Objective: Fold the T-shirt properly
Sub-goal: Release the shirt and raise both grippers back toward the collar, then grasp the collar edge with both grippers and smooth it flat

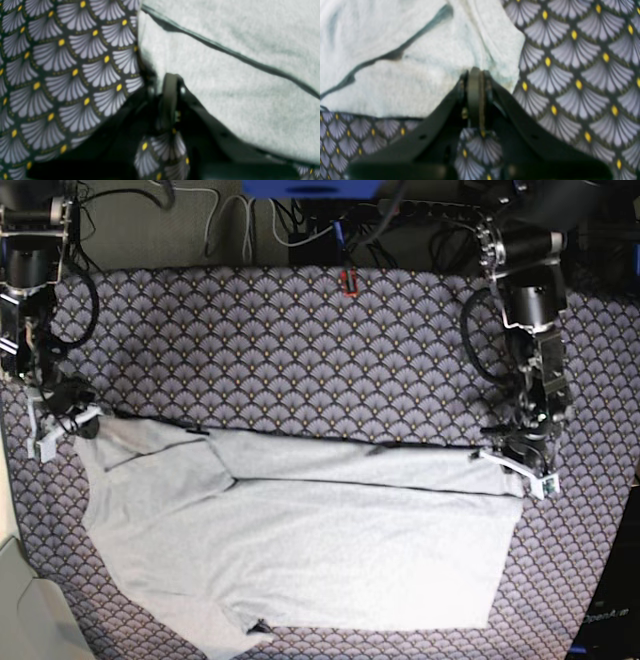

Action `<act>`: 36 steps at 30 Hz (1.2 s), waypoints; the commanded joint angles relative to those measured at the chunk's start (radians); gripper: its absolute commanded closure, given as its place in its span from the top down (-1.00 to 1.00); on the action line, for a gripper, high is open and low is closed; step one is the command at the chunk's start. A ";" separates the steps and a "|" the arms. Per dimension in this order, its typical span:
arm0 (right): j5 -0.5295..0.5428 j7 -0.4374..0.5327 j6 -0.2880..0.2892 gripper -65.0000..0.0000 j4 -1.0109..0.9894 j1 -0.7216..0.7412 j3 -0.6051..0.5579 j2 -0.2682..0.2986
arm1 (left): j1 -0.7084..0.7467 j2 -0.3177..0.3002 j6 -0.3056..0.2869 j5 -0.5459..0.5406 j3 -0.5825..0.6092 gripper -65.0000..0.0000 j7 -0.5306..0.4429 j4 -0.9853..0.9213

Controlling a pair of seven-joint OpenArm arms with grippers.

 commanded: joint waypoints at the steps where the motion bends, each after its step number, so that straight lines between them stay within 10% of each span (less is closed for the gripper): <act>1: -0.008 -0.023 0.001 -1.00 0.023 -0.011 0.003 0.021 | 0.002 -0.024 0.010 0.008 -0.003 -0.99 0.018 0.046; 15: -0.007 -0.028 0.007 -1.00 0.285 -0.249 0.094 0.034 | 0.304 -0.033 0.008 0.008 -0.003 -0.99 0.200 0.507; 25: -0.007 -0.022 0.130 -1.00 0.323 -0.385 0.144 0.031 | 0.434 -0.053 0.006 0.009 -0.081 -0.99 0.200 0.575; 36: -0.007 -0.022 0.136 -1.00 0.369 -0.450 0.158 0.032 | 0.525 -0.055 0.005 0.008 -0.099 -0.99 0.200 0.578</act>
